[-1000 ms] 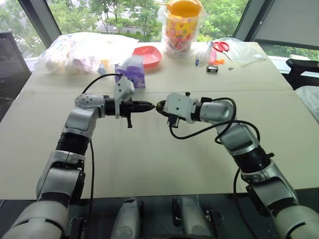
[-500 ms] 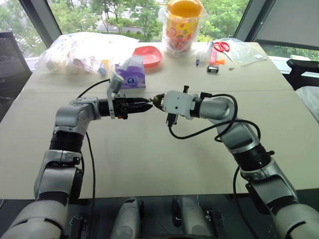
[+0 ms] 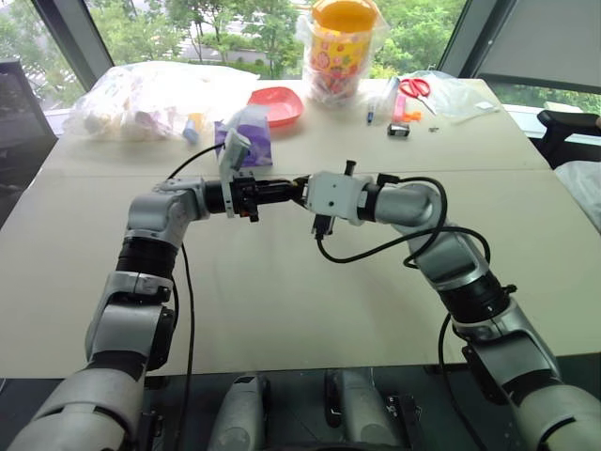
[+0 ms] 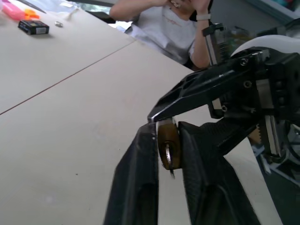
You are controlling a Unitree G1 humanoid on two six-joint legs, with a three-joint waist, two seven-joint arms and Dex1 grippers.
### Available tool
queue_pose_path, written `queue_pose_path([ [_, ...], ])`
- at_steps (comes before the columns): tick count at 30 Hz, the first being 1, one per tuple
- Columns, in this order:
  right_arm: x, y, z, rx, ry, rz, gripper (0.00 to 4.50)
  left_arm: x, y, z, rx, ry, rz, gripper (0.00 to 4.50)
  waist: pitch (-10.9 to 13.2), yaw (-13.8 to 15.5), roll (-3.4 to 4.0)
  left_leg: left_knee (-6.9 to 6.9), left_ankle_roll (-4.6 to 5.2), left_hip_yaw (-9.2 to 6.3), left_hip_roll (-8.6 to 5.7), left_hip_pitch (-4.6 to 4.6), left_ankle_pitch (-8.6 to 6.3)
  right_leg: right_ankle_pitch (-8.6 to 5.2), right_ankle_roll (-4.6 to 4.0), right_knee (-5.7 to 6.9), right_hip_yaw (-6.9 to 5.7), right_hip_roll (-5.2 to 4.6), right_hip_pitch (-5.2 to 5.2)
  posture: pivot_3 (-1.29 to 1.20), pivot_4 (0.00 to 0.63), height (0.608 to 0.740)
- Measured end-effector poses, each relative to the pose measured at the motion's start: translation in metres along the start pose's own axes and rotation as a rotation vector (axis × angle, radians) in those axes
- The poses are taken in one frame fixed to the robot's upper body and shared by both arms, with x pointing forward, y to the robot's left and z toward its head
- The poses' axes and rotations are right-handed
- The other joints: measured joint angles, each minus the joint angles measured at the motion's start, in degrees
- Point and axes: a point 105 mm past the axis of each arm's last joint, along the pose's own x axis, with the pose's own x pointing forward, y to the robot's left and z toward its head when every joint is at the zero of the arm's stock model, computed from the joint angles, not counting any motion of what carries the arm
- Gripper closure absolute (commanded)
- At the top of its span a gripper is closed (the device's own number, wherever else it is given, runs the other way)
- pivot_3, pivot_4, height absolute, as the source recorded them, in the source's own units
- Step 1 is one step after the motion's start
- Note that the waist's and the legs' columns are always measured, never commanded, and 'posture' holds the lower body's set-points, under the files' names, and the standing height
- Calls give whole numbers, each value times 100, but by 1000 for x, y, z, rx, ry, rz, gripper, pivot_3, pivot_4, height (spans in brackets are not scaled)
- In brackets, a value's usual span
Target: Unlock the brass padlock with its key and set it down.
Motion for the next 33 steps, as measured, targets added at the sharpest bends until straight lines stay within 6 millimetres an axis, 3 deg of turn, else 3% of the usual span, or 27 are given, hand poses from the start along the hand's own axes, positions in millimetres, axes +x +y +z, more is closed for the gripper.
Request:
queue_pose_path([
  [4, 0, 0, 0, 0, 0, 0, 3766, 0, 0, 0, 2, 2, 0, 4474, 0, 1, 0, 0, 0, 0, 0, 0, 0, 0, 0, 0, 0, 0, 0, 0, 150, 740],
  [6, 0, 0, 0, 2, 2, 2, 2705, 0, 0, 0, 3, 3, 2, 4500, 0, 1, 0, 0, 0, 0, 0, 0, 0, 0, 0, 0, 0, 0, 0, 0, 150, 740],
  [7, 0, 0, 0, 7, 1, 4, 2439, -1, 2, -1, 6, 10, 12, 4500, 0, 1, 0, 0, 0, 0, 0, 0, 0, 0, 0, 0, 0, 0, 0, 0, 150, 740],
  [12, -6, 0, -5, 28, 26, 1, 71, -3, 4, -2, 3, 13, 28, 4500, 0, 12, 0, 0, 0, -1, 0, 0, 0, 0, 0, -1, 0, 0, 0, 0, 150, 740],
  [15, -17, -9, -11, 148, 40, -64, 25, -8, 5, -1, -4, 9, 40, 4500, 0, 12, 0, 0, 0, -1, 0, -1, 0, 0, 0, 0, 0, -1, 0, 0, 150, 740],
  [21, -30, -22, -3, 323, -5, -152, 25, -10, 3, -2, -29, -8, 29, 4500, 0, 5, 0, 0, 0, -2, 1, 0, 0, 0, -1, 1, -1, 0, 0, 0, 150, 740],
  [33, -26, -19, -10, 384, 14, -166, 25, -9, -12, 3, -40, -9, -55, 4500, 0, 4, 0, 0, 0, -1, 0, 0, 0, 0, -1, -1, 0, -1, 0, 0, 150, 740],
])
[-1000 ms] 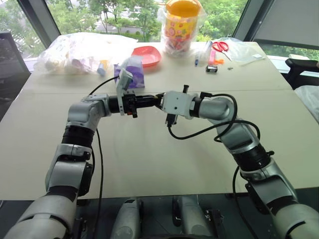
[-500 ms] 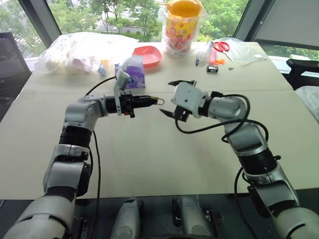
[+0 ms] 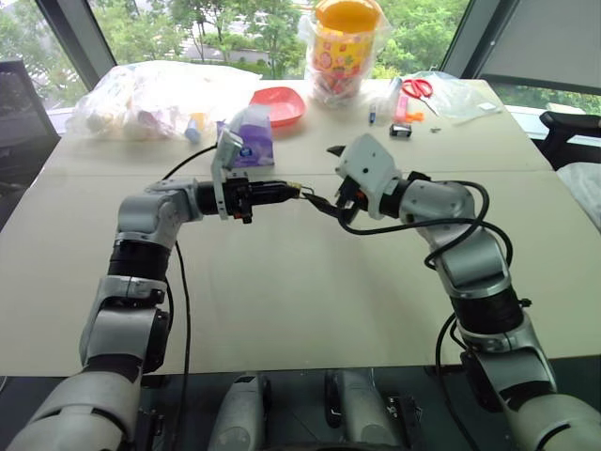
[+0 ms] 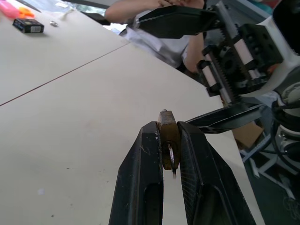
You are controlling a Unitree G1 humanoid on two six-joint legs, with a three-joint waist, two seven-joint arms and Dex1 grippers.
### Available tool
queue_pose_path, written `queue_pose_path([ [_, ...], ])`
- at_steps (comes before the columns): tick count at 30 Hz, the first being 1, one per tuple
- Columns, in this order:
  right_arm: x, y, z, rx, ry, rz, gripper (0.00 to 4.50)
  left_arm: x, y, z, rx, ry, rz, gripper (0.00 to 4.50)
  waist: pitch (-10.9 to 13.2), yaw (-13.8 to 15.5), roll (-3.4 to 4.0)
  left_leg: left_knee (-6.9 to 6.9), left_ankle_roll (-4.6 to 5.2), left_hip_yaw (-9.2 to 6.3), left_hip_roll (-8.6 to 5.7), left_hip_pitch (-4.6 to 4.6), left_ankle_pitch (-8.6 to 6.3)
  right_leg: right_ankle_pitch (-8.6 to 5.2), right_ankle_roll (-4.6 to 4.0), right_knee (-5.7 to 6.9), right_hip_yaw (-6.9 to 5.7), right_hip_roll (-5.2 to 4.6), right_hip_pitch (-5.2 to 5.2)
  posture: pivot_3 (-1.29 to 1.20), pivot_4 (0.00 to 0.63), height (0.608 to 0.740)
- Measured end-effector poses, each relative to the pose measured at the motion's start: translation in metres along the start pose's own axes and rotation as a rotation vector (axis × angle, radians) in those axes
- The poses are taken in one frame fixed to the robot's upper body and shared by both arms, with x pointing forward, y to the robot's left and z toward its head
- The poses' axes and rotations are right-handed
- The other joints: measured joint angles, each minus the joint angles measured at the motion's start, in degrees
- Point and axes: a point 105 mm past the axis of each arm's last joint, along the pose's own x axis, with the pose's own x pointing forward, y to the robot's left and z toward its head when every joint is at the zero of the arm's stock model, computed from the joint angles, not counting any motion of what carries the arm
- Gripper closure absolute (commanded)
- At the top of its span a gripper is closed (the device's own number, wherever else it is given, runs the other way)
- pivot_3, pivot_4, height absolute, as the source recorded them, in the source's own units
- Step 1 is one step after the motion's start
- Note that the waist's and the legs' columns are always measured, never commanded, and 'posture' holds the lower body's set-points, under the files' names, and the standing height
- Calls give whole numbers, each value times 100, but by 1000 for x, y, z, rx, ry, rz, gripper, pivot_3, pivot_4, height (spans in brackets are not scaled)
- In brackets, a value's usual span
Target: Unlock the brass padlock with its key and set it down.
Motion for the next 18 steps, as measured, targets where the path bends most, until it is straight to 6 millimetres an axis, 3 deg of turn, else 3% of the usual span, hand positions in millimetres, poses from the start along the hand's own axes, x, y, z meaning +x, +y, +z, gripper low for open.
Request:
queue_pose_path([
  [13, 4, 6, -2, 14, -4, 34, 25, -8, -5, -6, -32, 17, -6, 4500, 0, 4, 0, 0, 0, -1, 0, 0, 0, -1, -1, -1, 0, 0, 0, 0, 150, 740],
  [18, 2, 11, -8, 128, 24, 84, 25, -9, -5, -8, -45, 18, -5, 4500, 0, 1, 0, -1, 0, -1, 1, 0, 0, -1, -1, 0, 0, 0, -1, 0, 150, 740],
])
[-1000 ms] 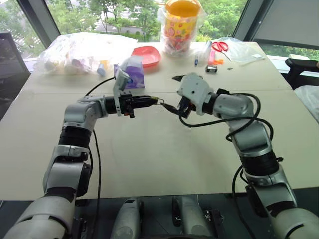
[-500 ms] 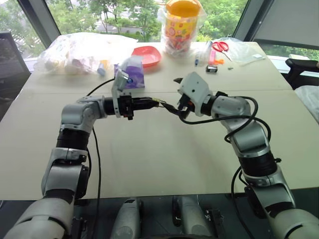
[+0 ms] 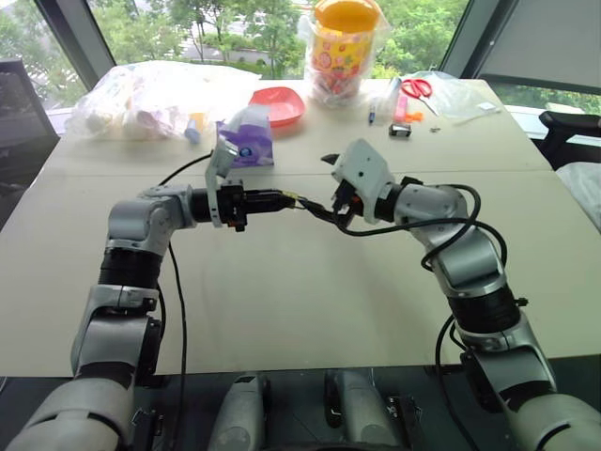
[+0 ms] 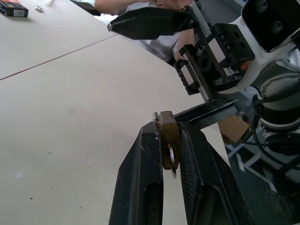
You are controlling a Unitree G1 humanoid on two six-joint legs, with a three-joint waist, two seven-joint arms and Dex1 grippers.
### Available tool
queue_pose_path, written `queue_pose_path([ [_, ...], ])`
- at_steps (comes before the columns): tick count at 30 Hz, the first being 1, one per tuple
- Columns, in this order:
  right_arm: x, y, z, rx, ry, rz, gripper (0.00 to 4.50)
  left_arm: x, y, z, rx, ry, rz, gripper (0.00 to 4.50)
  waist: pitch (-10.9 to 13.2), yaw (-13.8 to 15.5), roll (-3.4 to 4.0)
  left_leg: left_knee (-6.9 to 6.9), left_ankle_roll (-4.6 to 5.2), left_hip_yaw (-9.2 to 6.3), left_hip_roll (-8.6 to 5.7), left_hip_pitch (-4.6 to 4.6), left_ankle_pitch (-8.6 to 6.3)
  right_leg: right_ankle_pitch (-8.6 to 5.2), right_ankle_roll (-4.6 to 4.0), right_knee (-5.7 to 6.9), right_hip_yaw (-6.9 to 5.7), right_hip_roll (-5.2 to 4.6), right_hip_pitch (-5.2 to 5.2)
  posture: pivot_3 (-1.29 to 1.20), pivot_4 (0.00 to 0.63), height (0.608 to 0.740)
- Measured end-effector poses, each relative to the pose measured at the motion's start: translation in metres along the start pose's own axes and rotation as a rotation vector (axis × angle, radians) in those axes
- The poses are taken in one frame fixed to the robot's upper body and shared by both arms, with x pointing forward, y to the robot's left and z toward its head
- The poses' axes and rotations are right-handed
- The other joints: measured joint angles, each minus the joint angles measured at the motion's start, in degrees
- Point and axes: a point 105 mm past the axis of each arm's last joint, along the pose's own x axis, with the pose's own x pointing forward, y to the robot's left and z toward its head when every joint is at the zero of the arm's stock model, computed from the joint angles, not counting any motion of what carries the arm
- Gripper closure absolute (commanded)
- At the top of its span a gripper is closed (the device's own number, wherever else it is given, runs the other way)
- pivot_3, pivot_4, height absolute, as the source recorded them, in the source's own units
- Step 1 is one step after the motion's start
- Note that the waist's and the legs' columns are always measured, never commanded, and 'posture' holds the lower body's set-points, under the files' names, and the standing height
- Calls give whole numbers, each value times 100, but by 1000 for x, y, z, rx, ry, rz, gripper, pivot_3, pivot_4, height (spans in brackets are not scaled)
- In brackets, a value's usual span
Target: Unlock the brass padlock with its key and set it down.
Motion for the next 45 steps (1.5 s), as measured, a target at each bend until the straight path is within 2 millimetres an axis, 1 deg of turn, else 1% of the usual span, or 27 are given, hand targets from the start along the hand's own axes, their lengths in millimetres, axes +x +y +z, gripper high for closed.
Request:
queue_pose_path([
  [2, -2, 2, -3, 54, 8, 21, 25, 0, 0, -2, -4, 2, 0, 4500, 0, 3, 0, 0, 0, 0, 0, 0, 0, 0, 0, 0, 0, 0, 0, 0, 150, 740],
  [6, -7, 3, -5, 92, 11, 37, 25, -1, 0, -1, 4, -1, 1, 4500, 0, 5, 0, 0, 0, 0, 0, 0, 0, 0, 0, -1, 0, 0, 0, 0, 150, 740],
  [10, -11, 9, -13, 141, 32, 68, 25, -2, -1, 5, 29, -23, -9, 4500, 0, 3, 0, 0, 0, 0, 0, 0, 0, 0, 0, -1, 0, 0, 0, 0, 150, 740],
  [15, -15, 6, -5, 153, -4, 51, 25, -2, -2, 5, 30, -23, -15, 4500, 0, 3, 0, 0, 0, 0, 0, 0, 0, 0, 0, -1, 0, 0, 0, 0, 150, 740],
  [26, -12, -1, 7, 167, -53, 8, 25, -1, -7, 7, 51, -18, -41, 4500, 0, 2, 0, 0, 0, 0, 0, 0, 0, 0, 0, -1, 0, 0, 0, 0, 150, 740],
  [38, -6, -6, -1, 202, -51, -19, 25, -2, -12, 1, 50, -11, -55, 4500, 0, 0, 0, 0, 0, 0, 1, 0, 0, -1, 0, -1, 0, 0, -1, 0, 150, 740],
  [45, -4, -7, -4, 198, -39, -22, 25, -2, -15, 5, 61, -19, -67, 4500, 0, 1, 0, -1, 0, 0, 1, 0, 0, -2, -2, -3, 0, 0, 0, 0, 150, 740],
])
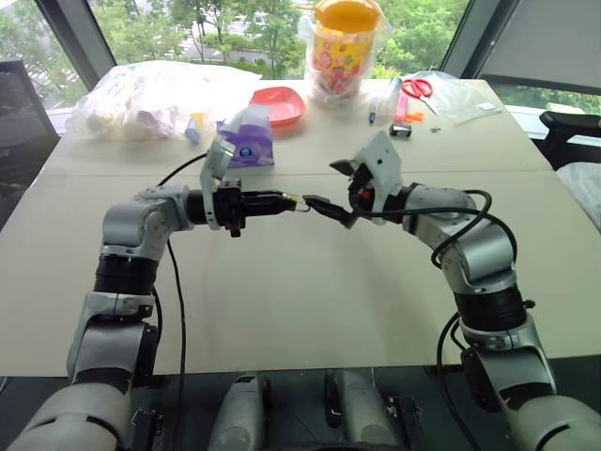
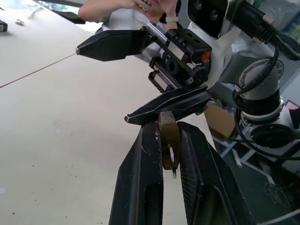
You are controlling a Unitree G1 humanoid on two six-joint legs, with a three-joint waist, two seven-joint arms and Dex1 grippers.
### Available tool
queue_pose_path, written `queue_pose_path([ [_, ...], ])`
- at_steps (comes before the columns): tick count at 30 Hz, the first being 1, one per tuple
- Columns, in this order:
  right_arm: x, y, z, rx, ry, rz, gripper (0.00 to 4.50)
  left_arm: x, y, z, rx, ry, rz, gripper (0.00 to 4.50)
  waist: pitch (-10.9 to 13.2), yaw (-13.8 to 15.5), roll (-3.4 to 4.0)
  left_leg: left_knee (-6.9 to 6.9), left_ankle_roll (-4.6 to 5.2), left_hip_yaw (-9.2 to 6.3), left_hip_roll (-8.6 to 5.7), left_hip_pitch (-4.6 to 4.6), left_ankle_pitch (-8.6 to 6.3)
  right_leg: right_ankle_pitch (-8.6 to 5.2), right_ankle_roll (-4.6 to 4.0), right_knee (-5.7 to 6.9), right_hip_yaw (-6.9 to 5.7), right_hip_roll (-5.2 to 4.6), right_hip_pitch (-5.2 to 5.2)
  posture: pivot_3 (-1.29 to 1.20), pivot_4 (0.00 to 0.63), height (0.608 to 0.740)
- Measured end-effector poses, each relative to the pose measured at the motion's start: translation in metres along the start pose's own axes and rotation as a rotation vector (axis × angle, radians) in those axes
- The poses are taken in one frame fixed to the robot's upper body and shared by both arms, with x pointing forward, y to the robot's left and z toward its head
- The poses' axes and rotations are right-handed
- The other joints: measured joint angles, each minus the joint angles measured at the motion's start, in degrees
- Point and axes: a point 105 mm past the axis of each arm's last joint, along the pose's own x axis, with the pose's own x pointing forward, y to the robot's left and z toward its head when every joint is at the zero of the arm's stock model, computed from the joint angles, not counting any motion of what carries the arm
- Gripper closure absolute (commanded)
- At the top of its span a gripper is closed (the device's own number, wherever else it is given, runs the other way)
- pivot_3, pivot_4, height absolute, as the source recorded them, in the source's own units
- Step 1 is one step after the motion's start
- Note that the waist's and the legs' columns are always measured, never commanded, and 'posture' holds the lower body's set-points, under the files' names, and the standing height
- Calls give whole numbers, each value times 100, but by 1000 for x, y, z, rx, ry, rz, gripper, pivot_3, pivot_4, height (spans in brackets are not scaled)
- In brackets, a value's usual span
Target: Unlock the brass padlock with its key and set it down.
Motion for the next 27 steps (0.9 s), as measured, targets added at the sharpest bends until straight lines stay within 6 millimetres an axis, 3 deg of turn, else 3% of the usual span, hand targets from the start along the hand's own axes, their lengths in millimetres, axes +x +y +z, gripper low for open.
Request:
queue_pose_path([
  [15, -5, 3, -9, -42, 45, 28, 25, 2, 7, -2, -23, -24, 30, 4500, 0, 14, 0, 0, 0, 0, -1, 0, 0, 0, 0, -1, 0, -1, 1, 0, 150, 740],
  [19, -39, -15, -43, -170, 220, -24, 25, 8, 12, -5, -56, -36, 59, 4500, 0, 54, 0, 0, 1, 0, -11, -9, -1, -15, -3, -12, 0, -14, 3, 0, 150, 740],
  [21, -54, -15, -48, -200, 266, -7, 25, 15, 13, -13, -101, -41, 65, 4500, 0, 36, 0, 0, 4, 2, -12, -9, -2, -15, 3, -14, 3, -15, 2, 0, 150, 740],
  [27, -81, 29, -32, -241, 285, 188, 25, 54, 13, -48, -268, -16, 50, 4500, 1, 9, -2, 0, 4, -8, -8, -1, -3, -19, 11, -9, -1, -5, 6, 0, 150, 740],
])
